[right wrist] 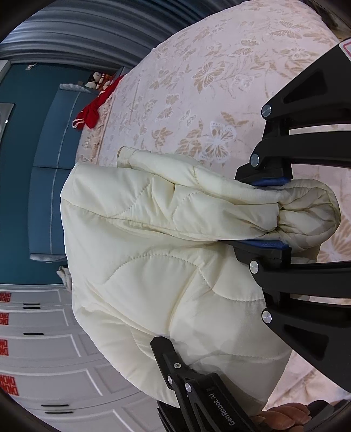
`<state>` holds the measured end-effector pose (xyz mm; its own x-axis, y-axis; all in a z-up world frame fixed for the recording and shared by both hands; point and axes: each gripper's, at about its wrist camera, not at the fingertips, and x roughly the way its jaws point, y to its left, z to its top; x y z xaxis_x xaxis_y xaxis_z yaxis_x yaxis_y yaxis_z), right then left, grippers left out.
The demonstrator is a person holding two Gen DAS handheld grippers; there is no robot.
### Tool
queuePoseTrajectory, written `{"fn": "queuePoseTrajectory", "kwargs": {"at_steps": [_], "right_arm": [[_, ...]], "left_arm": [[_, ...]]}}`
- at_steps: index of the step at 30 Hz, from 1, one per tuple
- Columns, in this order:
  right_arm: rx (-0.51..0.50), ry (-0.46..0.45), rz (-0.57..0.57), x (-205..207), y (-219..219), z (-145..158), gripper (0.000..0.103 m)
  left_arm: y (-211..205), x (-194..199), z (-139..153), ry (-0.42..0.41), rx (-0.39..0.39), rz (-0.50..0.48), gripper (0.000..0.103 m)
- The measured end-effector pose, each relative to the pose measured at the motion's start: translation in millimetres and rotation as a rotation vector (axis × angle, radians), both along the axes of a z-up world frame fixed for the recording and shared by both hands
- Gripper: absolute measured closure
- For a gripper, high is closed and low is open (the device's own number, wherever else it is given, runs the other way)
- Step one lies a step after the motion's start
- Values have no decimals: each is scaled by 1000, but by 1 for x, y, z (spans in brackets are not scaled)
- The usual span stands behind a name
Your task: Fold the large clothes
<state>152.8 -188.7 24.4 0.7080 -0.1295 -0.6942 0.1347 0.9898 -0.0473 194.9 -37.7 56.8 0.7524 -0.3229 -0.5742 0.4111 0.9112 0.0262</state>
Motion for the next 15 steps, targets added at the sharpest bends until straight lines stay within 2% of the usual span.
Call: {"fn": "queuePoseTrajectory", "kwargs": {"at_steps": [7,15], "right_arm": [[-27,62,-28,16,-3,-34,74],[-37,151,-50,20,-11,-77,74]], "left_arm": [[-8,24,-36,38,26,-28,56],[-21,35,-88,119,40,-52,56]]}}
